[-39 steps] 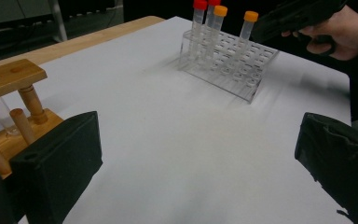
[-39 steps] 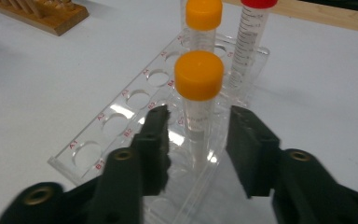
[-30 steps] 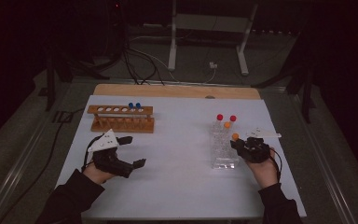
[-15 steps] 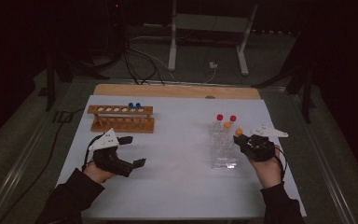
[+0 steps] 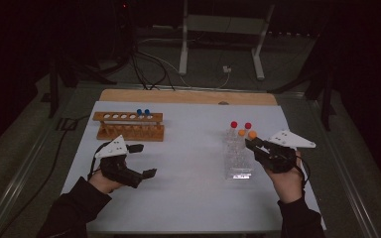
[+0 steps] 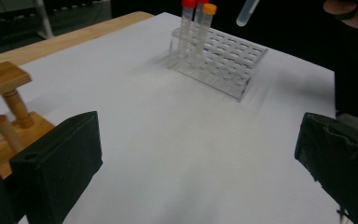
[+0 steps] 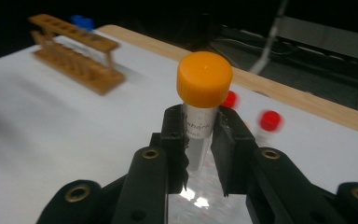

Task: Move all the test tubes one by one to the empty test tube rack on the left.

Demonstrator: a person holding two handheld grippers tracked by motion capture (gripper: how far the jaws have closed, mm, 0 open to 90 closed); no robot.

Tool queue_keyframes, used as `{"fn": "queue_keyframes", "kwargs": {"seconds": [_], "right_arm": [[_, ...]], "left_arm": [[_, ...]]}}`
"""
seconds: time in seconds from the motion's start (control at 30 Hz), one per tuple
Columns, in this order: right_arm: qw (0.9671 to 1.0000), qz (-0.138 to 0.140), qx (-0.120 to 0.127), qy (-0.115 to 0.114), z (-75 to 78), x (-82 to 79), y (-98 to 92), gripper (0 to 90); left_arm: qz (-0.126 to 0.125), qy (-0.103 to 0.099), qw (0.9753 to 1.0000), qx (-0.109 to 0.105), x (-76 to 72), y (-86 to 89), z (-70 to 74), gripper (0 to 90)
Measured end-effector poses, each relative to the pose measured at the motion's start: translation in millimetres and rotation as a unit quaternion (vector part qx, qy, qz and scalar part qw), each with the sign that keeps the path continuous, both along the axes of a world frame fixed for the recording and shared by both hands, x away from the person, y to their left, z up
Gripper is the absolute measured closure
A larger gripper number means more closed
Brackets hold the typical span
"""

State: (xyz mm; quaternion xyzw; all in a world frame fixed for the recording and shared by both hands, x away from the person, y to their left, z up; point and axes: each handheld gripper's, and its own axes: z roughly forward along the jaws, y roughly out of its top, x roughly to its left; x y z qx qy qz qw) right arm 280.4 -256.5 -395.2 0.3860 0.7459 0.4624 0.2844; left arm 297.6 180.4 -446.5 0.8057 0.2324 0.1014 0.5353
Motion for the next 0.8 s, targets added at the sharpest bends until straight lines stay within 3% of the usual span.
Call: {"fn": "queue_keyframes", "kwargs": {"seconds": [0.23,0.53,0.8], "right_arm": [[0.9988,0.049,-0.003,0.004,-0.4,-3.0,30.2,75.4],[0.9951,0.093,-0.020,0.027,-18.7,-2.7,64.1,75.4],[0.9905,0.124,-0.035,0.047,-33.4,-3.9,86.0,75.4]], "left_arm": [[-0.015,-0.002,0.9999,0.003,-2.2,-7.0,5.8,1.5],[-0.034,-0.005,0.9994,0.006,-0.6,-20.2,10.2,1.5],[-0.053,-0.001,0.9986,-0.008,1.1,-34.9,17.1,1.6]]}}
